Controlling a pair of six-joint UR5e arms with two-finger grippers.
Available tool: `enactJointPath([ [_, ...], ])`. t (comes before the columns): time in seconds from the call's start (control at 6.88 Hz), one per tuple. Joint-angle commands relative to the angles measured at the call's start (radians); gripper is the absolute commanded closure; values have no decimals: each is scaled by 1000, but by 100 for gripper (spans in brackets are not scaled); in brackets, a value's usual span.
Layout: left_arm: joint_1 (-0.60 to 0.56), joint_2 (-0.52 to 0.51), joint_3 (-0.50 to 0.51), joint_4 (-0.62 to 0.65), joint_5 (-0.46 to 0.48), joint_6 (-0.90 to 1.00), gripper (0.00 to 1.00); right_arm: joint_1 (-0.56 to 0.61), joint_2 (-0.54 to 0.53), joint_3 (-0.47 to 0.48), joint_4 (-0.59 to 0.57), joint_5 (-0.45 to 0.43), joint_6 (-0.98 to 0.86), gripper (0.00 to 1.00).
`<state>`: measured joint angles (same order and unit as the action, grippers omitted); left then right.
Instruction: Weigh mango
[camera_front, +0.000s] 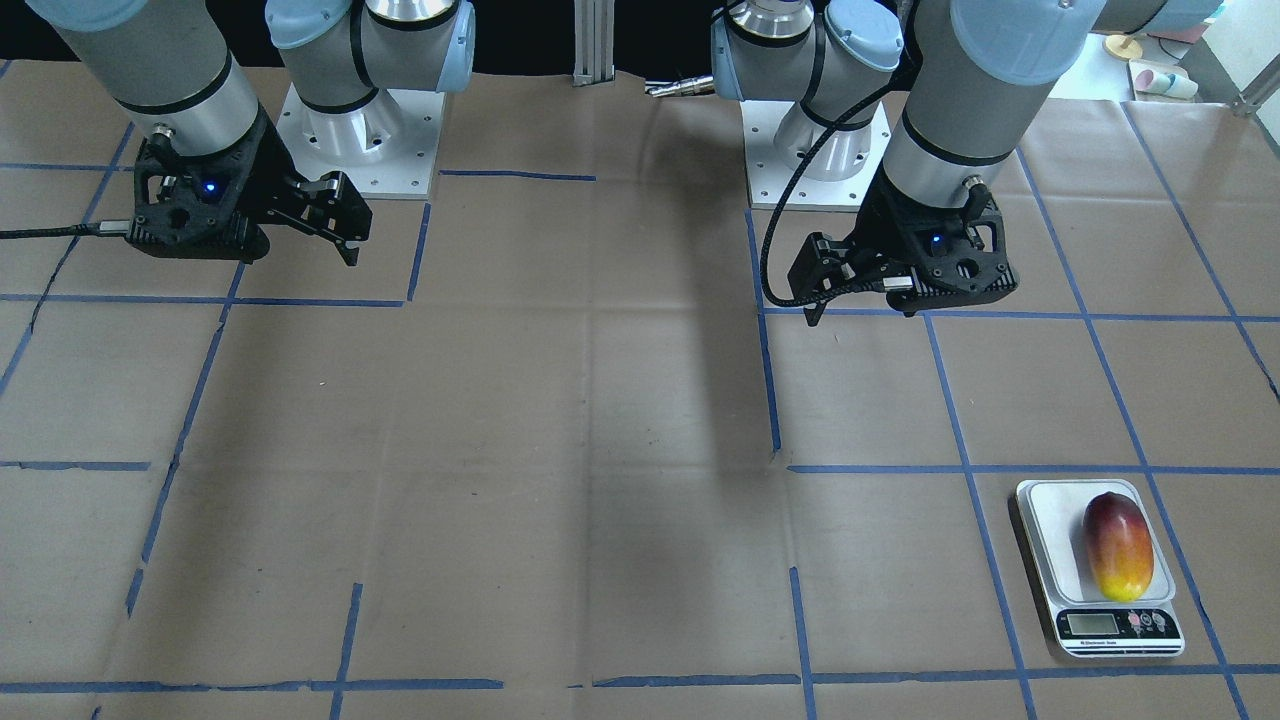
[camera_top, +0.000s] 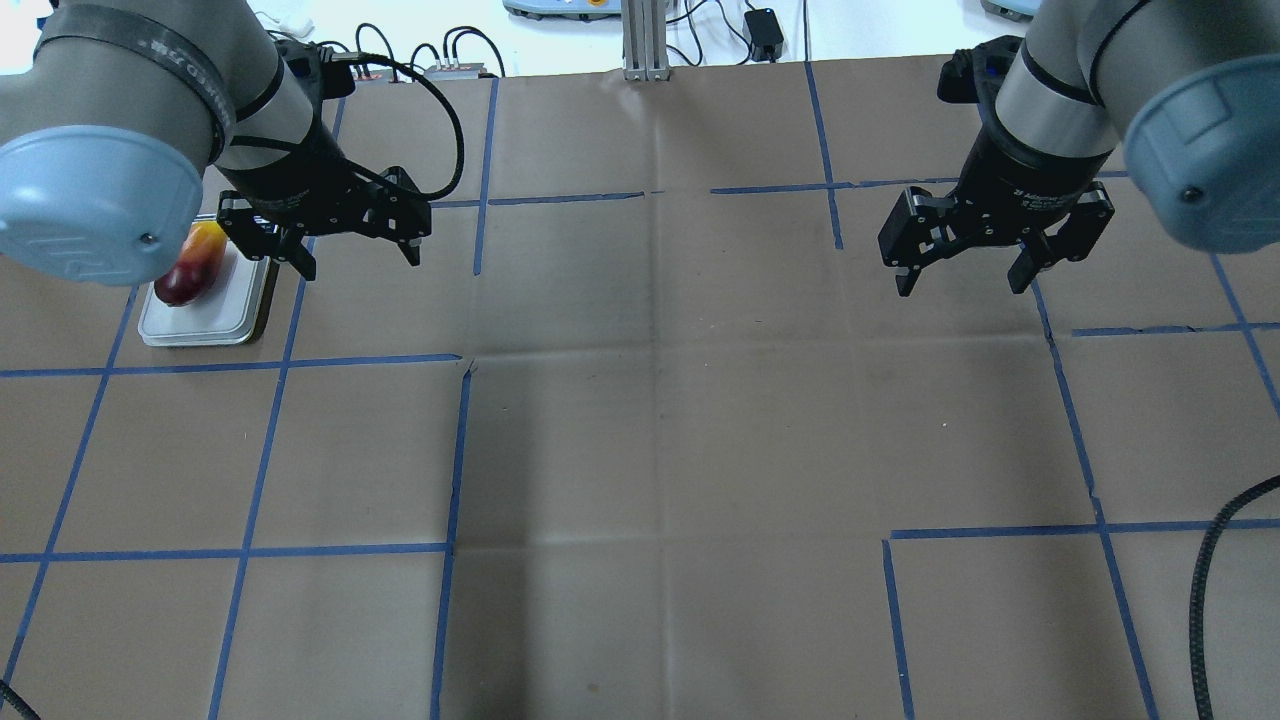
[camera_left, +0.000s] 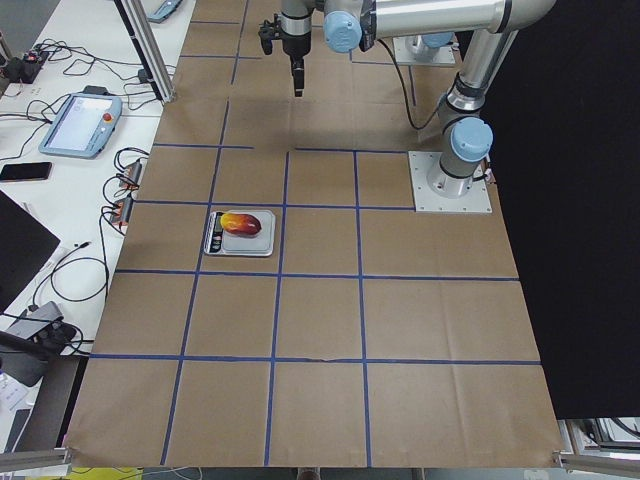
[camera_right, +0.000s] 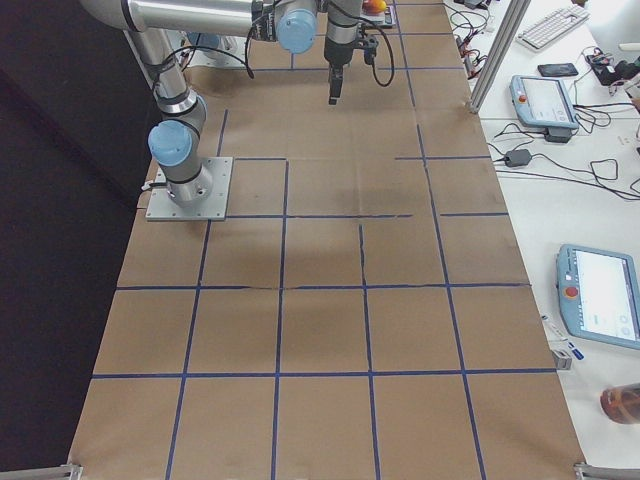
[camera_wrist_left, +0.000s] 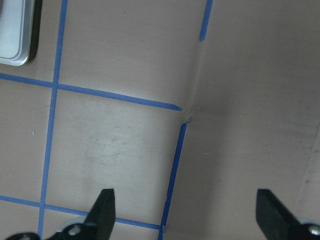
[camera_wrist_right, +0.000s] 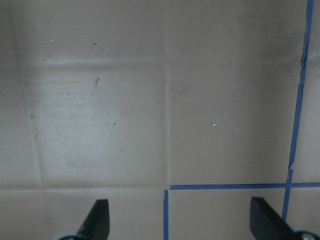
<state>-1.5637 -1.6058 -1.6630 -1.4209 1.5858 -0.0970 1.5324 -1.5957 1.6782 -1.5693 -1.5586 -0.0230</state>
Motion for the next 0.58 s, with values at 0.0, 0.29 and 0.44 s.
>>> enactJointPath([
  [0.0,-1,3,2,-7,0,19,0,0,0,0,0,0,0,0],
  [0.29,-1,12,3,-7,-1,19,0,0,0,0,0,0,0,0],
  [0.44,-1,12,3,-7,-3,19,0,0,0,0,0,0,0,0],
])
